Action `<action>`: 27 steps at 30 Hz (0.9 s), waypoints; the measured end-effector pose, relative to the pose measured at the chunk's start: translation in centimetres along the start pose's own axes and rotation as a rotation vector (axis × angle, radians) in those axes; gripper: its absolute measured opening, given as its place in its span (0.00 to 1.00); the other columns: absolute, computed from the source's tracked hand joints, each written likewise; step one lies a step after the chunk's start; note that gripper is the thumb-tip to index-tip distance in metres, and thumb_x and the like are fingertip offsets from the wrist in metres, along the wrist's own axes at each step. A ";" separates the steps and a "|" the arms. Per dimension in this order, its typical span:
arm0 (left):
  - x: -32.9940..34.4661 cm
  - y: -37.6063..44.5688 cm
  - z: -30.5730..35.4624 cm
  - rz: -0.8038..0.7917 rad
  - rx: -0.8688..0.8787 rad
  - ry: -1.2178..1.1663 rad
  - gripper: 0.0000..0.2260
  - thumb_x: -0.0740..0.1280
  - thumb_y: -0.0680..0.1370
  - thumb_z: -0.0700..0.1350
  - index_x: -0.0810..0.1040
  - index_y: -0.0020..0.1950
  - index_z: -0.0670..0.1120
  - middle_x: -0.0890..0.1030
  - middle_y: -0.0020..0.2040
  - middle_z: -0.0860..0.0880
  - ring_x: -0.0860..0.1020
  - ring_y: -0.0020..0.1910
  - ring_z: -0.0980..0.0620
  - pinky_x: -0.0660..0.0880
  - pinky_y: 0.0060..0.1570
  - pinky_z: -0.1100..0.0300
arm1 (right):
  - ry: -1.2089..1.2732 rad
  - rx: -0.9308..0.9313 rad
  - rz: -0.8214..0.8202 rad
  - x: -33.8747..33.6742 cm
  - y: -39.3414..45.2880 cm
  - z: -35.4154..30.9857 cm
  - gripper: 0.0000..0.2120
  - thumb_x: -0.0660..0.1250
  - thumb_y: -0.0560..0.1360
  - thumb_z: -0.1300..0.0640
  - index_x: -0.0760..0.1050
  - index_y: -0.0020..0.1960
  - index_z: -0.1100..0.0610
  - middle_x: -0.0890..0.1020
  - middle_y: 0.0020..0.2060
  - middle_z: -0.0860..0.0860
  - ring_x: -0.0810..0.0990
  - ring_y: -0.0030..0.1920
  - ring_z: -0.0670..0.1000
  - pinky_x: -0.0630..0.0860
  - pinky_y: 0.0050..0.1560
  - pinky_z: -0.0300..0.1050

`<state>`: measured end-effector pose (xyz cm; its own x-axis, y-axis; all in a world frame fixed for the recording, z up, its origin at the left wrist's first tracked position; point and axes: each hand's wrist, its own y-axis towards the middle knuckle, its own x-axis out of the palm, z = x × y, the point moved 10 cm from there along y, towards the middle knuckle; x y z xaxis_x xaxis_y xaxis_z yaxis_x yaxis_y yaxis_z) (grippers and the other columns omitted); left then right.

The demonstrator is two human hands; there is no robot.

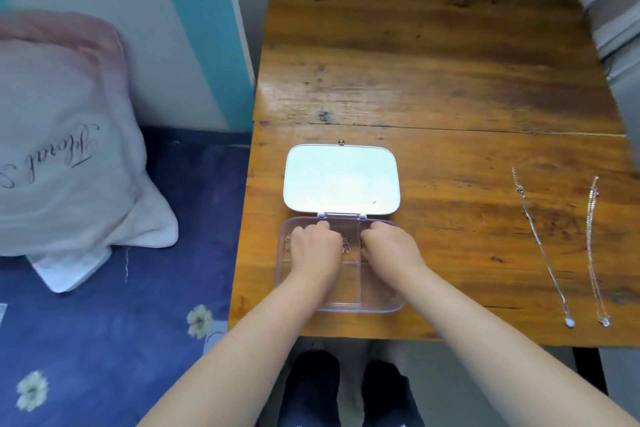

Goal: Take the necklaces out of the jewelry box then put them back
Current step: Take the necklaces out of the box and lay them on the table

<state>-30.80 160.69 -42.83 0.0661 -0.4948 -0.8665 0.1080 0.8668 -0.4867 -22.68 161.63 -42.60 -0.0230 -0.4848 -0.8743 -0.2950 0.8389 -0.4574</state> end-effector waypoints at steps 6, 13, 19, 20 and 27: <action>0.3 0.7 -0.1 0.021 0.054 -0.092 0.09 0.62 0.77 0.47 0.77 0.53 0.45 0.78 0.54 0.45 0.75 0.56 0.43 0.69 0.51 0.53 | 0.042 -0.006 0.023 0.0 -0.1 0.1 0.07 0.58 0.74 0.65 0.75 0.46 0.64 0.78 0.48 0.60 0.78 0.49 0.60 0.72 0.41 0.49; 0.7 0.8 -0.4 -0.038 0.066 -0.127 0.13 0.62 0.76 0.52 0.79 0.52 0.46 0.80 0.52 0.46 0.77 0.54 0.44 0.73 0.49 0.55 | 0.278 -0.028 0.180 -3.6 -2.5 1.5 0.06 0.63 0.74 0.61 0.76 0.45 0.63 0.80 0.43 0.59 0.77 0.46 0.59 0.73 0.44 0.50; 0.4 1.6 0.6 -0.157 0.018 -0.019 0.04 0.65 0.74 0.40 0.79 0.47 0.44 0.81 0.49 0.43 0.80 0.51 0.43 0.73 0.41 0.57 | 0.422 0.089 0.283 -4.8 -5.0 4.6 0.03 0.68 0.70 0.63 0.78 0.42 0.63 0.81 0.37 0.57 0.74 0.36 0.51 0.70 0.38 0.41; 0.4 1.7 0.9 -0.161 0.018 0.001 0.07 0.65 0.74 0.37 0.79 0.49 0.43 0.82 0.51 0.43 0.80 0.52 0.42 0.75 0.43 0.56 | 0.446 0.101 0.290 -4.7 -5.3 4.9 0.02 0.68 0.70 0.64 0.78 0.41 0.63 0.80 0.35 0.56 0.74 0.35 0.51 0.69 0.37 0.38; 0.9 1.8 1.7 -0.174 0.038 0.065 0.11 0.62 0.73 0.32 0.78 0.50 0.41 0.81 0.53 0.43 0.79 0.53 0.42 0.75 0.44 0.55 | 0.552 0.150 0.345 -3.8 -6.3 6.4 0.01 0.69 0.68 0.66 0.79 0.40 0.63 0.78 0.33 0.53 0.73 0.33 0.50 0.65 0.34 0.29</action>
<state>-28.84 161.75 -44.29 -0.0205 -0.6310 -0.7755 0.1497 0.7650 -0.6264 -14.61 159.80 -37.46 -0.5899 -0.2049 -0.7810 -0.0484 0.9745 -0.2191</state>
